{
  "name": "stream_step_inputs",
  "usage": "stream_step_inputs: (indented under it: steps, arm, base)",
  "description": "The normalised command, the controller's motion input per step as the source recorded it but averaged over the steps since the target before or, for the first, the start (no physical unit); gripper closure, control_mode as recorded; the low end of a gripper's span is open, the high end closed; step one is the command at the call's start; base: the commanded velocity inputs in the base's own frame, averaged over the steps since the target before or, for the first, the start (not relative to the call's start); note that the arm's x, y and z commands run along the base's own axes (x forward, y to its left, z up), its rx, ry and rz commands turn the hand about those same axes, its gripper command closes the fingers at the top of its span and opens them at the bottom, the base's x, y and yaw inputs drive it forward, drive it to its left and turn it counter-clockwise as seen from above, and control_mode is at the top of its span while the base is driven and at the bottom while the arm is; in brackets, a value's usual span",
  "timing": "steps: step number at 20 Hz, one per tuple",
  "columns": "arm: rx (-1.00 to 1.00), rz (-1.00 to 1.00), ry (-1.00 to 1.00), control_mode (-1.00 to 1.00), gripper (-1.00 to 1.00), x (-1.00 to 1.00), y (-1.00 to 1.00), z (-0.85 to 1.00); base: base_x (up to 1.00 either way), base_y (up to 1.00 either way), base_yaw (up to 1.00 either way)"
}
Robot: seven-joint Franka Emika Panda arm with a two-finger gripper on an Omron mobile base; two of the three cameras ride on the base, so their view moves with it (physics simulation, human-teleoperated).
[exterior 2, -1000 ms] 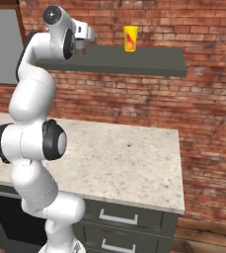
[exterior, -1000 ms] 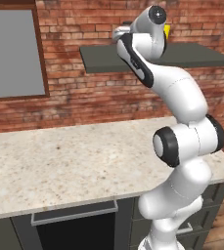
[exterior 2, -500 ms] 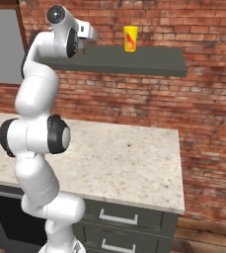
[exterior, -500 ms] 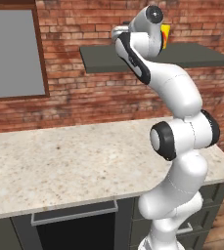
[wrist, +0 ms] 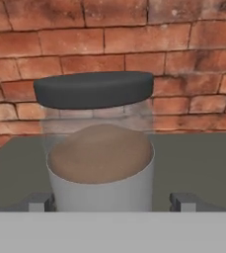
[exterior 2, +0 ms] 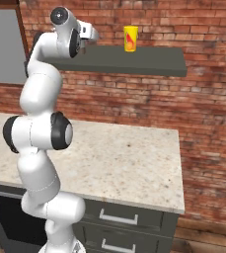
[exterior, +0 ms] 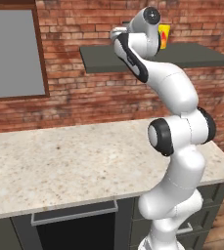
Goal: Take the cinnamon bottle from the cabinet and place it on the dining table, next to the plate with the cupcake. Then take the chocolate from the dining counter and place it on the cupcake plate.
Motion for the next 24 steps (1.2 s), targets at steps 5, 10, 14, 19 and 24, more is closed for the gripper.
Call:
stream_step_inputs:
  steps: [5, 10, 14, 19, 24]
  arm:
    - [0.0, 0.0, 0.02, -1.0, 1.0, 0.0, 0.0, 0.0]
    - [0.0, 0.01, -0.06, -1.0, 1.0, -0.63, 0.01, 0.03]
    - [0.0, 0.0, -0.03, -1.0, 1.0, -1.0, 0.04, 0.0]
    - [0.0, 0.0, 0.0, -1.0, 1.0, -1.0, 0.0, 0.0]
    - [0.0, 0.0, 0.0, -1.0, 1.0, -1.0, 0.0, 0.0]
  base:
    - [0.0, 0.0, 0.0]
    - [0.0, 0.0, 0.0]
    - [0.0, 0.0, 0.0]
    - [0.0, 0.0, 0.0]
    - [0.0, 0.0, 0.0]
